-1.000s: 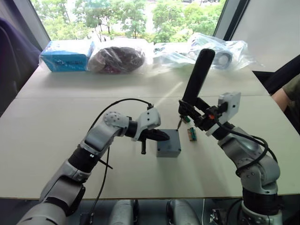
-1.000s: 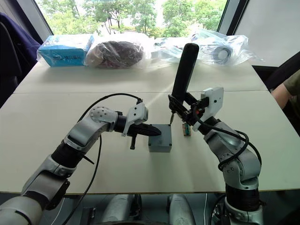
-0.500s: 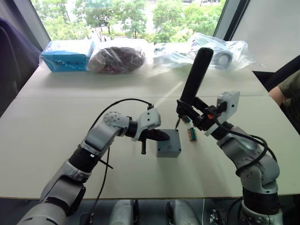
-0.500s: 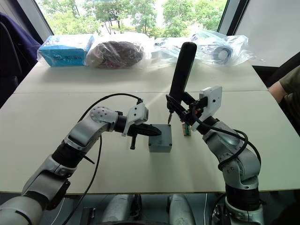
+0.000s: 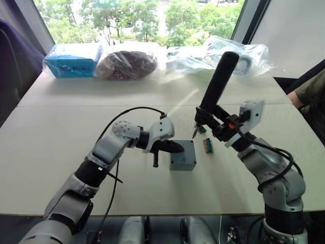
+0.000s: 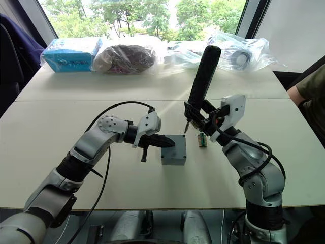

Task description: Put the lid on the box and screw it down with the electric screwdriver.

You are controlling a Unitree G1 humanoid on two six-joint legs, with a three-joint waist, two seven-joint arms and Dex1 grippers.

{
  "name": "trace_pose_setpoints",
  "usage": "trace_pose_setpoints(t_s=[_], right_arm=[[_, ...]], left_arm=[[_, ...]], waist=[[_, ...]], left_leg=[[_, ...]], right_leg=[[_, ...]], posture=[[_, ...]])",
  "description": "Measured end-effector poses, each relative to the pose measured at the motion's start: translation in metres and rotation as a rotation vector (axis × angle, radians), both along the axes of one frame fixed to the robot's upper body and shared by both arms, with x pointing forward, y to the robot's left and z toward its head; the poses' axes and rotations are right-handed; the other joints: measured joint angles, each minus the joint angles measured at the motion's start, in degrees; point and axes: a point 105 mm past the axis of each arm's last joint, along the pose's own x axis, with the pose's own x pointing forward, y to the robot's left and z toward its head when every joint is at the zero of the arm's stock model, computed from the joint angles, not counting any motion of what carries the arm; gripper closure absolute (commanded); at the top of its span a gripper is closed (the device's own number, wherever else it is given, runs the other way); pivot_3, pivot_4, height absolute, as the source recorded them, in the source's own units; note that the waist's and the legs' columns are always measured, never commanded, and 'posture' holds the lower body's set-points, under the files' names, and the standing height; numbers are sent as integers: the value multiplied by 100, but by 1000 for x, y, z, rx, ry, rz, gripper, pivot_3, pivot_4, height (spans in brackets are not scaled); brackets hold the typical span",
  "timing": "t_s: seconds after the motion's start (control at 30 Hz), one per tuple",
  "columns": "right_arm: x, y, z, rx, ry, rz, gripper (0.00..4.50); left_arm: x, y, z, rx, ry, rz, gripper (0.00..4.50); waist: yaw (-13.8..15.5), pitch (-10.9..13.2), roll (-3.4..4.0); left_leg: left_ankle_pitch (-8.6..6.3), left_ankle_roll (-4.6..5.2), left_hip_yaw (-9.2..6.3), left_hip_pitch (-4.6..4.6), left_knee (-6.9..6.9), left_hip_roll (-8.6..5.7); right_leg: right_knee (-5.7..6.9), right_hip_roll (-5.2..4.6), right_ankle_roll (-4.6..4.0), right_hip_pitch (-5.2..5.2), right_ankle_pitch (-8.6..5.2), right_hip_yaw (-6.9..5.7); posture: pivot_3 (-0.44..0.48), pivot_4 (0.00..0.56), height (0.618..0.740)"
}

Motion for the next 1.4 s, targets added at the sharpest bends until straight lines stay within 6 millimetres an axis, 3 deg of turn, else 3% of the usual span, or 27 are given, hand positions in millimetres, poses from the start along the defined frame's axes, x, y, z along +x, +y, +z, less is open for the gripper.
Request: trace_pose_setpoints(t_s=[0.6,0.93,1.4], right_arm=[[-5,7,-9,-50,19,33,2681],[-14,13,-14,-168,-49,56,2681],[-19,18,-30,-221,-48,39,2681]], left_arm=[[0,-1,0,-2,1,-1,4500],[0,-2,-2,-2,9,1,4500],[0,0,-8,11,23,8,4500]], waist=[[-3,0,0],[1,-4,-6],[0,-47,-61]], left_leg=[[0,0,1,3,0,0],[-1,2,0,22,0,0],[-8,9,-3,107,-11,4]], right_leg=[[0,0,0,2,0,1],[-2,0,0,23,-1,0],[-17,0,-6,108,-5,-1]], posture=[[0,150,740],[0,150,740],[0,150,740]])
